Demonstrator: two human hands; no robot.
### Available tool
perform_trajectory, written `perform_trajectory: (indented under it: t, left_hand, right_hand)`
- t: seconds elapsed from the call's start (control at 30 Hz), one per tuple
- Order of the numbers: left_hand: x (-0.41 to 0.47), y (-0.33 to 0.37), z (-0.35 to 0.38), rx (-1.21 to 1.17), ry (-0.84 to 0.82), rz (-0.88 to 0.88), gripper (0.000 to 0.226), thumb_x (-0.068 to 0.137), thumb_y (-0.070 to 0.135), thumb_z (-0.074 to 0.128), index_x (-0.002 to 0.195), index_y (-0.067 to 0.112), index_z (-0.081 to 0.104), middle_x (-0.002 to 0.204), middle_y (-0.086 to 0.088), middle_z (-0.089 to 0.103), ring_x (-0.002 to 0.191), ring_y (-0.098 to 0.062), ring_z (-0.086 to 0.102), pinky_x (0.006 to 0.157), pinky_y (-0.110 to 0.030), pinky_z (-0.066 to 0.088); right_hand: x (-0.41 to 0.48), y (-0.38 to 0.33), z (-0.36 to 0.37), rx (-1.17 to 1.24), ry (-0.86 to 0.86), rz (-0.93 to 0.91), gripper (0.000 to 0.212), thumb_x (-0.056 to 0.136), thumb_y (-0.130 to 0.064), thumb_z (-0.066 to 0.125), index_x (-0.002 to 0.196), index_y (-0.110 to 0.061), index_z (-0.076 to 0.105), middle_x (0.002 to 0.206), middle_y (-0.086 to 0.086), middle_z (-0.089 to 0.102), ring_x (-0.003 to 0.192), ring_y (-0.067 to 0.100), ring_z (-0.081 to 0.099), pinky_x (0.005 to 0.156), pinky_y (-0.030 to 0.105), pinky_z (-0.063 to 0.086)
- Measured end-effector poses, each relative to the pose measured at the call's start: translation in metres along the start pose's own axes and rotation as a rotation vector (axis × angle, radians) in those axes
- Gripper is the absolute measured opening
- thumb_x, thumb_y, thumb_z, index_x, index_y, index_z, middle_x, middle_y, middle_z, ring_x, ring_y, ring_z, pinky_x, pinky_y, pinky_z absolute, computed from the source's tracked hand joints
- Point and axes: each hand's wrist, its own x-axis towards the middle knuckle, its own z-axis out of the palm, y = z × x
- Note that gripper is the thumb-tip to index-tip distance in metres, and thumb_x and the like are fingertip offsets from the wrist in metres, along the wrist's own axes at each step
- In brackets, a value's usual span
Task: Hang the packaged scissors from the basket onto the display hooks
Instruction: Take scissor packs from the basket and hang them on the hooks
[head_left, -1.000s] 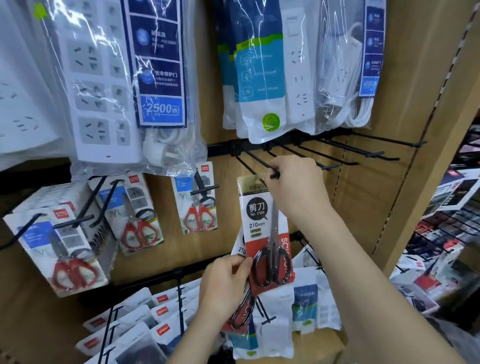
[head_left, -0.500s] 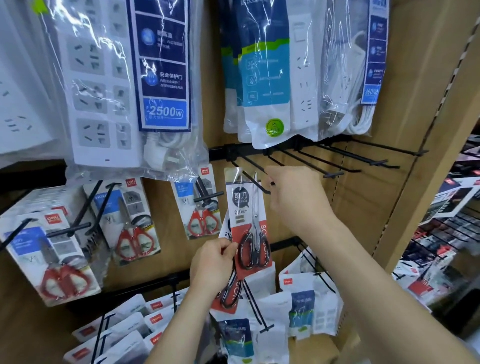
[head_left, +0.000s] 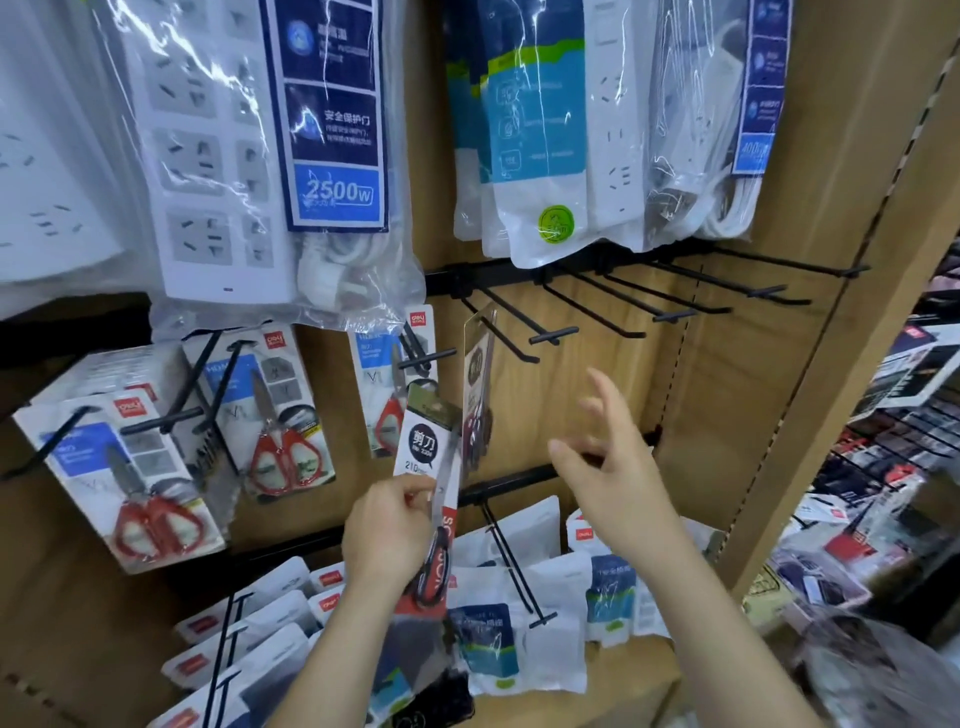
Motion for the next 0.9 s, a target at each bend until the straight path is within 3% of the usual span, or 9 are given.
perform_trajectory:
  t: [0.07, 0.13, 0.23, 0.3, 0.43, 0.57, 0.67, 0.8, 0.9]
  left_hand:
    - [-0.012, -0.009, -0.009, 0.092, 0.047, 0.012, 0.028, 0.096, 0.014, 0.054, 0.103, 0.031, 0.075, 0.106, 0.003, 0.074, 0.094, -0.026, 0.067, 0.071, -0.03, 0.052]
    - [-0.023, -0.019, -0.014, 0.064, 0.069, 0.033, 0.032, 0.095, 0.011, 0.053, 0.098, 0.035, 0.074, 0.107, 0.004, 0.073, 0.095, -0.024, 0.066, 0.074, -0.03, 0.051]
    - [-0.039, -0.019, -0.016, -0.29, -0.031, 0.035, 0.042, 0.096, 0.006, 0.054, 0.087, 0.042, 0.073, 0.104, 0.007, 0.073, 0.095, -0.019, 0.068, 0.084, -0.036, 0.055]
    - [-0.05, -0.011, -0.017, -0.463, -0.108, 0.051, 0.044, 0.096, 0.002, 0.055, 0.099, 0.042, 0.073, 0.106, 0.013, 0.072, 0.096, -0.013, 0.068, 0.087, -0.032, 0.054]
    - [-0.055, 0.004, -0.024, -0.58, -0.183, 0.138, 0.051, 0.095, 0.0, 0.056, 0.113, 0.047, 0.065, 0.114, 0.028, 0.065, 0.102, 0.003, 0.062, 0.092, -0.025, 0.051]
    - [-0.049, 0.02, -0.026, -0.741, -0.28, 0.135, 0.05, 0.098, 0.0, 0.05, 0.117, 0.045, 0.061, 0.1, 0.019, 0.073, 0.09, -0.013, 0.071, 0.081, -0.038, 0.06]
    - [-0.034, 0.027, -0.02, -0.831, -0.384, 0.07, 0.047, 0.102, 0.011, 0.048, 0.131, 0.048, 0.047, 0.107, 0.001, 0.075, 0.094, -0.021, 0.073, 0.082, -0.045, 0.059]
    - [-0.015, 0.028, -0.02, -0.709, -0.533, 0.036, 0.036, 0.1, 0.019, 0.055, 0.134, 0.031, 0.05, 0.102, -0.006, 0.076, 0.086, -0.017, 0.074, 0.071, -0.029, 0.06]
    - [-0.029, 0.02, -0.016, -0.659, -0.657, 0.039, 0.023, 0.099, 0.014, 0.056, 0.122, 0.017, 0.06, 0.099, -0.009, 0.076, 0.087, -0.024, 0.074, 0.071, -0.033, 0.061]
  right_hand:
    - [-0.01, 0.015, 0.012, -0.015, -0.06, 0.077, 0.069, 0.095, -0.027, 0.062, 0.15, -0.043, 0.023, 0.146, -0.012, 0.038, 0.117, 0.004, 0.054, 0.1, 0.037, 0.049]
    - [-0.018, 0.023, 0.023, 0.033, -0.114, 0.143, 0.061, 0.095, -0.028, 0.062, 0.147, -0.037, 0.032, 0.143, -0.012, 0.042, 0.109, 0.002, 0.057, 0.096, 0.033, 0.05]
    - [-0.024, 0.03, 0.037, 0.166, -0.203, 0.251, 0.044, 0.095, -0.033, 0.062, 0.134, -0.041, 0.044, 0.129, -0.011, 0.056, 0.104, 0.01, 0.061, 0.093, 0.04, 0.054]
    - [-0.029, 0.029, 0.045, 0.254, -0.275, 0.3, 0.036, 0.094, -0.035, 0.062, 0.128, -0.041, 0.051, 0.113, -0.008, 0.065, 0.102, 0.013, 0.064, 0.088, 0.039, 0.058]
    - [-0.033, 0.027, 0.05, 0.457, -0.135, 0.334, 0.032, 0.091, -0.018, 0.068, 0.119, -0.029, 0.056, 0.096, 0.009, 0.07, 0.087, 0.019, 0.071, 0.082, 0.04, 0.06]
    - [-0.045, 0.027, 0.052, 0.601, -0.227, 0.435, 0.021, 0.097, -0.02, 0.059, 0.117, -0.022, 0.063, 0.101, 0.006, 0.076, 0.09, 0.024, 0.073, 0.073, 0.037, 0.058]
    - [-0.057, 0.035, 0.052, 0.609, -0.122, 0.453, 0.02, 0.1, -0.018, 0.052, 0.113, -0.015, 0.066, 0.099, 0.008, 0.077, 0.089, 0.026, 0.074, 0.069, 0.034, 0.059]
    - [-0.06, 0.04, 0.04, 0.53, 0.003, 0.425, 0.018, 0.098, -0.021, 0.054, 0.111, -0.017, 0.066, 0.097, 0.005, 0.077, 0.086, 0.023, 0.075, 0.068, 0.032, 0.059]
    - [-0.06, 0.037, 0.039, 0.532, 0.052, 0.378, 0.019, 0.097, -0.022, 0.055, 0.112, -0.019, 0.067, 0.099, 0.005, 0.077, 0.089, 0.024, 0.074, 0.072, 0.035, 0.061]
